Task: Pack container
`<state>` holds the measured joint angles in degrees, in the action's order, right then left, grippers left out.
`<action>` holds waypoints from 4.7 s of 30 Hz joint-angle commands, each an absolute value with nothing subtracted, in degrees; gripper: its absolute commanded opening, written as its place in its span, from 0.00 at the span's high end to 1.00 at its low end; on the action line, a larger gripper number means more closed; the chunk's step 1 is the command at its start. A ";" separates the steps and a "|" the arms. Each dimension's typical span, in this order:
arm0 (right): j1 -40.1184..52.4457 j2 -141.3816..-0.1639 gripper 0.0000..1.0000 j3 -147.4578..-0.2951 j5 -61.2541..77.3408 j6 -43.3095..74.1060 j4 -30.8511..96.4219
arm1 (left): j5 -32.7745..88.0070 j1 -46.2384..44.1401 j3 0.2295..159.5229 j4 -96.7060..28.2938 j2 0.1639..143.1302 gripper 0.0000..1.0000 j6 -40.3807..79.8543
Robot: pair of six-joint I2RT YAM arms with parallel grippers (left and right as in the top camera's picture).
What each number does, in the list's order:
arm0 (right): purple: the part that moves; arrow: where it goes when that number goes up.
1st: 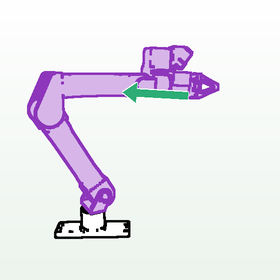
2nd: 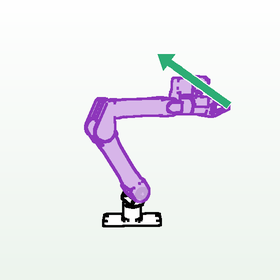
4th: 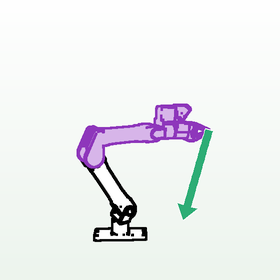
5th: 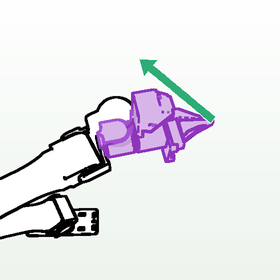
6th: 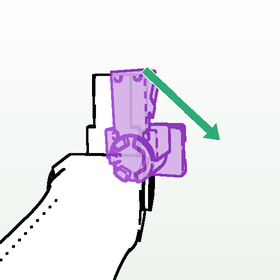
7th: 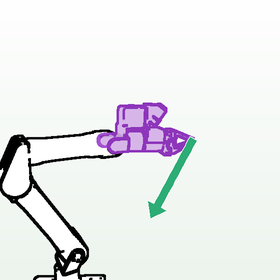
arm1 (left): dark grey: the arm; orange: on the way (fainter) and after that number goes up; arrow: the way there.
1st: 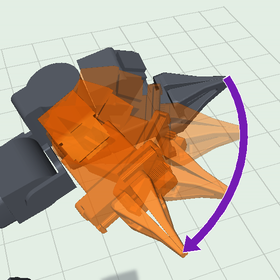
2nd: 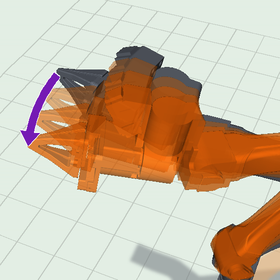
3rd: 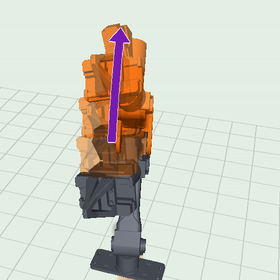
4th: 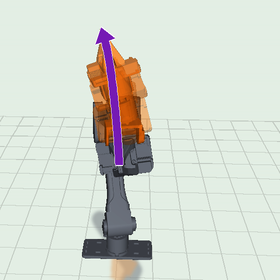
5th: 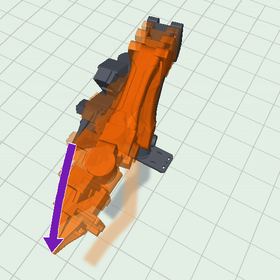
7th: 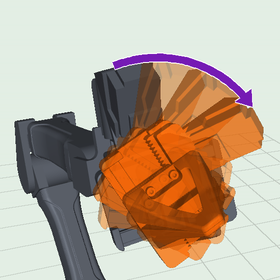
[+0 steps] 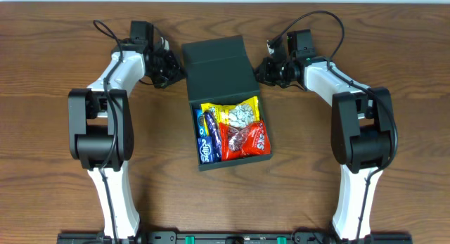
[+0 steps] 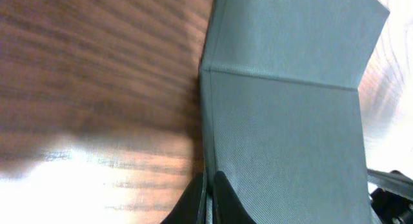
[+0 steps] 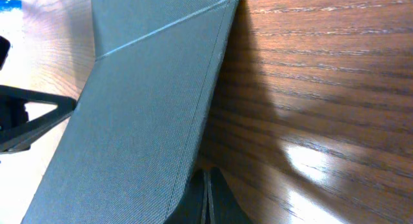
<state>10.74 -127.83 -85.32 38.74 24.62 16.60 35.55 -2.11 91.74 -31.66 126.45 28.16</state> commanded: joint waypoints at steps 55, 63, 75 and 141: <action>11.42 -128.55 0.99 -85.23 43.99 24.58 16.23 | 26.37 -0.69 95.57 -51.29 121.51 0.94 23.09; 11.44 -128.55 0.99 -85.23 43.99 24.58 16.23 | 32.99 -0.93 87.53 -47.86 121.60 0.94 23.81; 11.44 -128.55 0.99 -85.23 45.34 24.58 16.25 | 38.44 -3.62 83.99 -35.18 121.71 0.94 28.56; 4.03 -109.40 0.99 -88.77 39.40 -12.45 50.11 | 32.73 -1.89 90.89 -54.41 104.25 0.94 -0.71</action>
<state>4.82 -110.39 -88.20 43.11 -14.72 49.23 33.63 -1.72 96.18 -55.68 104.60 -4.25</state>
